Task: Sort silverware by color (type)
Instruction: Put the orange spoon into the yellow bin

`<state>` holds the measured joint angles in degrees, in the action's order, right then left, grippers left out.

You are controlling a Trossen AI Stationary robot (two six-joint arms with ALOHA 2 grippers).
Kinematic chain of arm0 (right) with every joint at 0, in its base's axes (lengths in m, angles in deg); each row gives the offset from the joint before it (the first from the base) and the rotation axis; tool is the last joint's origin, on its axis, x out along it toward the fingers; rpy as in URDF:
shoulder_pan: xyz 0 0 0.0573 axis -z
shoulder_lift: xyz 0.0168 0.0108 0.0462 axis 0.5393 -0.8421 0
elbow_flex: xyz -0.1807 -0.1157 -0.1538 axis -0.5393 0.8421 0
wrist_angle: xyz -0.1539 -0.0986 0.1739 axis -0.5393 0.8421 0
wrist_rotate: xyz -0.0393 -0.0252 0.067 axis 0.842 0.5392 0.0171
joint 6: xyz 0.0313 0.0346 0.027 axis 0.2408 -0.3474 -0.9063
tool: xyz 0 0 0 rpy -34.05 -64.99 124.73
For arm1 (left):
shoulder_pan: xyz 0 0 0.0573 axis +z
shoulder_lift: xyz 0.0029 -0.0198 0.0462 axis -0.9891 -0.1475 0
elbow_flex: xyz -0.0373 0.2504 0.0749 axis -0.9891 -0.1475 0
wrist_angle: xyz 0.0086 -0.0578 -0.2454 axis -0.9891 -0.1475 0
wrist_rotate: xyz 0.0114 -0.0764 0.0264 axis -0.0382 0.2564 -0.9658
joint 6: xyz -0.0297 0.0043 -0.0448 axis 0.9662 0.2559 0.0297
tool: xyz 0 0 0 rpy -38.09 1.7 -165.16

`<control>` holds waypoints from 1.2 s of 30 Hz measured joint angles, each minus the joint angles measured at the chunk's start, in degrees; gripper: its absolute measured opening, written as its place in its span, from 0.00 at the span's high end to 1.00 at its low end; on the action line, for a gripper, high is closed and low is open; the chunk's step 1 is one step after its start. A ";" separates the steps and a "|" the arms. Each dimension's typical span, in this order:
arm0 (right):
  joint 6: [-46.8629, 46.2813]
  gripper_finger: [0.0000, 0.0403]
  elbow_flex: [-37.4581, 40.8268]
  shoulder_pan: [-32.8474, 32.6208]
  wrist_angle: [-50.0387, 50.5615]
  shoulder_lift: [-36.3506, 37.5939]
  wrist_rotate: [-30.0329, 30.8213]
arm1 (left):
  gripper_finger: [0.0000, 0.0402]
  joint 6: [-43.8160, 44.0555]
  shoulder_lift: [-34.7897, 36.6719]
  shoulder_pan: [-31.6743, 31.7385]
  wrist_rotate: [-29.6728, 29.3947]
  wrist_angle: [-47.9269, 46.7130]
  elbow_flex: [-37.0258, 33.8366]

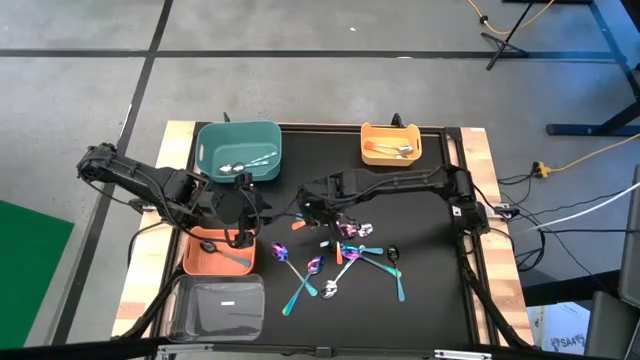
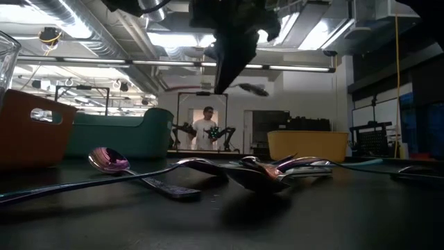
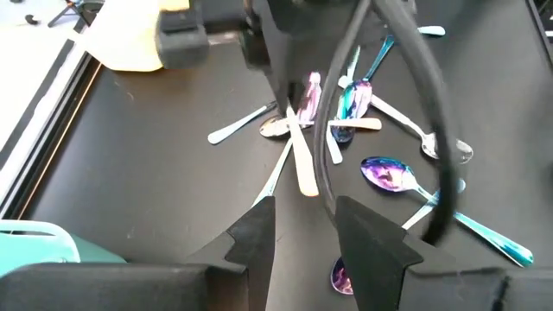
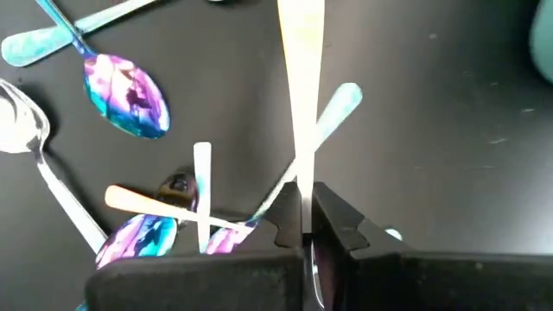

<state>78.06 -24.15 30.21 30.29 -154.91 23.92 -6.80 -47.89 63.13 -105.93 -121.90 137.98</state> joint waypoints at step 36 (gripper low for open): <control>4.71 1.00 3.97 32.68 14.67 20.97 -1.81 | 0.71 0.04 -0.01 0.00 -0.55 0.98 -0.02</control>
<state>82.78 -20.18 62.90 44.96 -133.94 22.10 -6.76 -47.90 63.13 -106.48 -120.93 137.95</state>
